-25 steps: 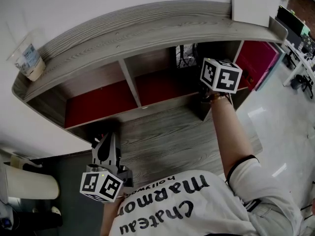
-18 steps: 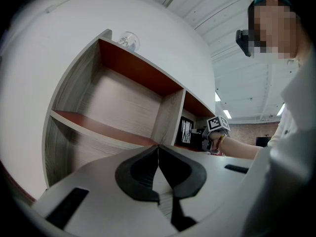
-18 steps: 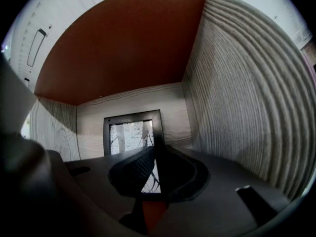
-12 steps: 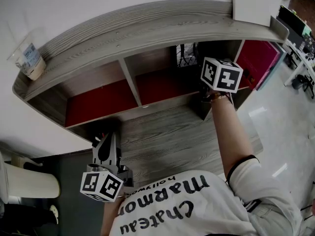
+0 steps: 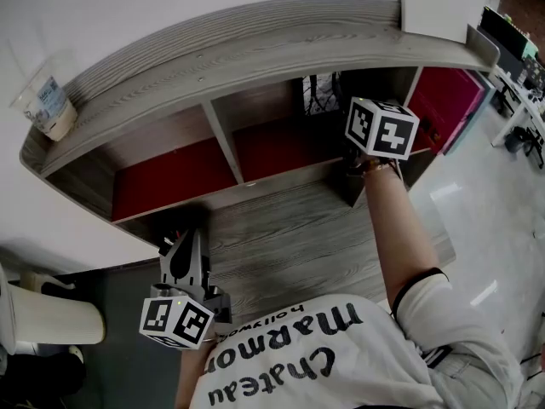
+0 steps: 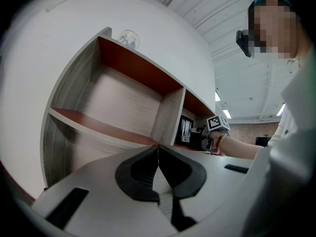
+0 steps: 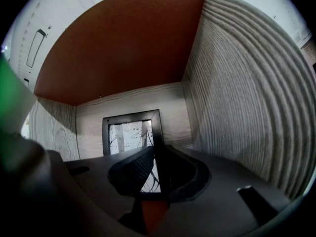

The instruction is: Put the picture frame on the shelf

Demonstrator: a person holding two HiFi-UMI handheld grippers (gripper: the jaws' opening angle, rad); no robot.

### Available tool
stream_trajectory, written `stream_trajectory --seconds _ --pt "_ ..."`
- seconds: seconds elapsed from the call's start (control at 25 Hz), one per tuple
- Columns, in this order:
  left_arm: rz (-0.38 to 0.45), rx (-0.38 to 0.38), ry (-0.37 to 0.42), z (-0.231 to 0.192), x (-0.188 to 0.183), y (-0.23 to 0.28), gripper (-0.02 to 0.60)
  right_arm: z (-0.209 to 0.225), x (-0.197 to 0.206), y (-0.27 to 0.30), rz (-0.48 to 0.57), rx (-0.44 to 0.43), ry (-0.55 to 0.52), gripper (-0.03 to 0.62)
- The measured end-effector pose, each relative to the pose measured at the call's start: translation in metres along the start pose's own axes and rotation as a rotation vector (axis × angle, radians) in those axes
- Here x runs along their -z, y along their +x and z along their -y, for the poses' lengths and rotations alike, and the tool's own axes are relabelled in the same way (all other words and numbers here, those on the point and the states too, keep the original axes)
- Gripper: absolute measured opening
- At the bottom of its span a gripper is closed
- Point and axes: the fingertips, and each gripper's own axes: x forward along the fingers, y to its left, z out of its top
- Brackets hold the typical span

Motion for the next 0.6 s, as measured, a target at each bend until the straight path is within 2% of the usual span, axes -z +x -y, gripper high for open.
stream_trajectory --seconds 0.24,0.6 --pt "0.003 0.003 -0.001 0.0008 -0.0006 0.0013 0.017 -0.0019 -0.0006 0.0002 -0.004 -0.008 0.0 0.13" --pt "0.009 0.006 -0.004 -0.0015 -0.0033 -0.0006 0.017 -0.0044 -0.0086 -0.0046 0.007 0.006 -0.014 0.132"
